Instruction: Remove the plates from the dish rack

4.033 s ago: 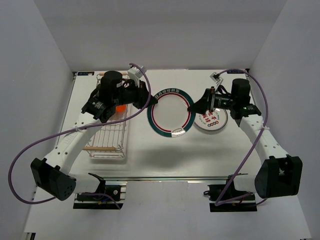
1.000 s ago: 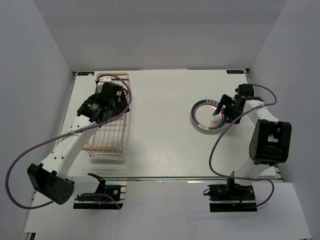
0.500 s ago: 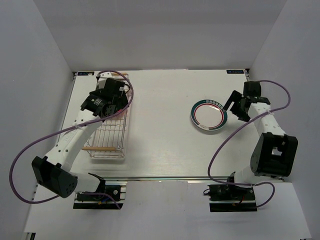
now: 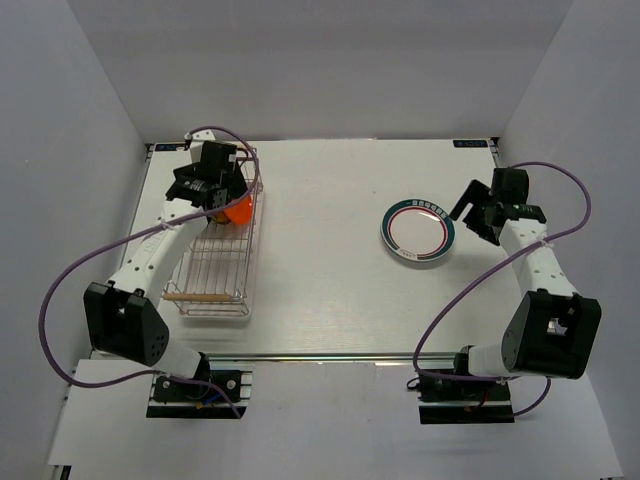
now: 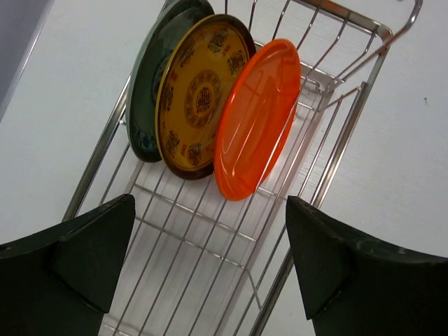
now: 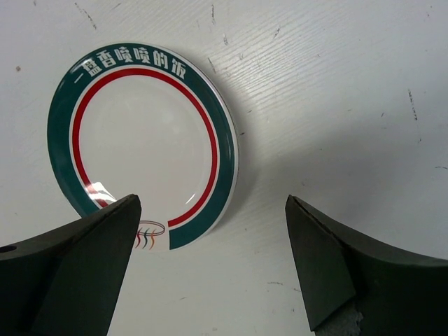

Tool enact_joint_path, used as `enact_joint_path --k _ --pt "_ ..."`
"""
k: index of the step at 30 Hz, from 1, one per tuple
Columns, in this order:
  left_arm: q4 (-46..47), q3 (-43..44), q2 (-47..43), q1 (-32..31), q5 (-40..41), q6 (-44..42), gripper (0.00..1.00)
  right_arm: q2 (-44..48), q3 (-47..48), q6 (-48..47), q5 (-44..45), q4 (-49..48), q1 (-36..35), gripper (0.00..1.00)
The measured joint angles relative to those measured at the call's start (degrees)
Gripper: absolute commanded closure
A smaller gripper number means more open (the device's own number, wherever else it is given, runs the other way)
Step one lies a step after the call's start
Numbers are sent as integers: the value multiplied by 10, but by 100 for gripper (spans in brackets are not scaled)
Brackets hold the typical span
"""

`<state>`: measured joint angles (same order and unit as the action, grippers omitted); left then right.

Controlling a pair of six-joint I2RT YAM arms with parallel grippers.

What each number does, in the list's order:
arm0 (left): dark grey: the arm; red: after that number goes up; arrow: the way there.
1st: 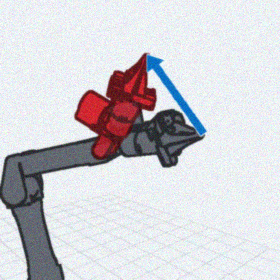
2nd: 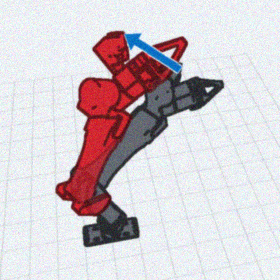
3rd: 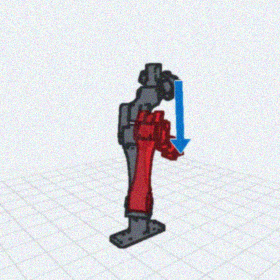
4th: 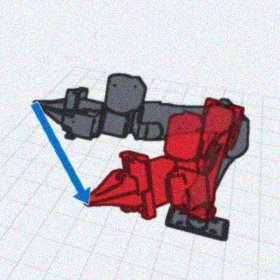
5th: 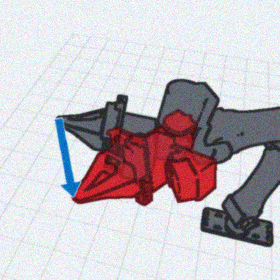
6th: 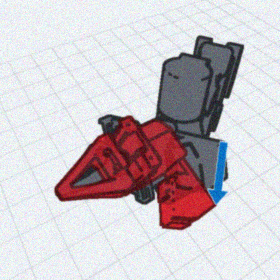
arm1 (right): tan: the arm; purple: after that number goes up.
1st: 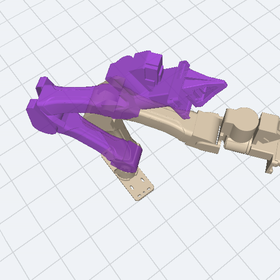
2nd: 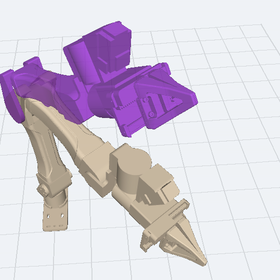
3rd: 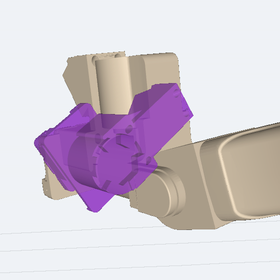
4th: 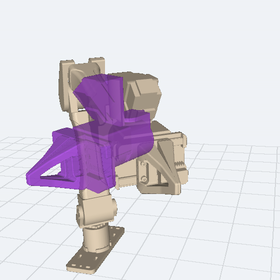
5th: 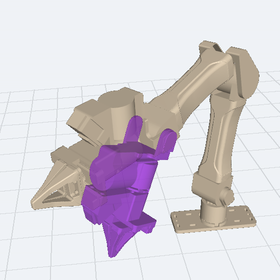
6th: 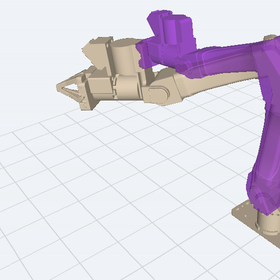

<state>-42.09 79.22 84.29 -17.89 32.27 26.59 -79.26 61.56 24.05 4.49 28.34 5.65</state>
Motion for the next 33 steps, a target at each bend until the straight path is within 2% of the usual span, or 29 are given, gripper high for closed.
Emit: enact_joint_path --k 8,11,18,25,30,33 --pt "88 -44 29 43 -71 -30 2 5 -7 0 -2 0 0 11" --pt "111 -64 29 47 -89 -41 6 5 -10 0 -3 -3 0 11" --pt "148 -75 34 51 -113 -56 14 -2 -15 0 -6 -2 0 11" --pt "155 -74 70 56 -113 -57 16 -5 -15 0 -5 -2 0 11" --pt "155 -74 90 62 -107 -56 27 -5 -15 0 -5 -2 0 11" --pt "156 -75 96 68 -107 -56 38 -5 -15 0 -5 -2 0 11"
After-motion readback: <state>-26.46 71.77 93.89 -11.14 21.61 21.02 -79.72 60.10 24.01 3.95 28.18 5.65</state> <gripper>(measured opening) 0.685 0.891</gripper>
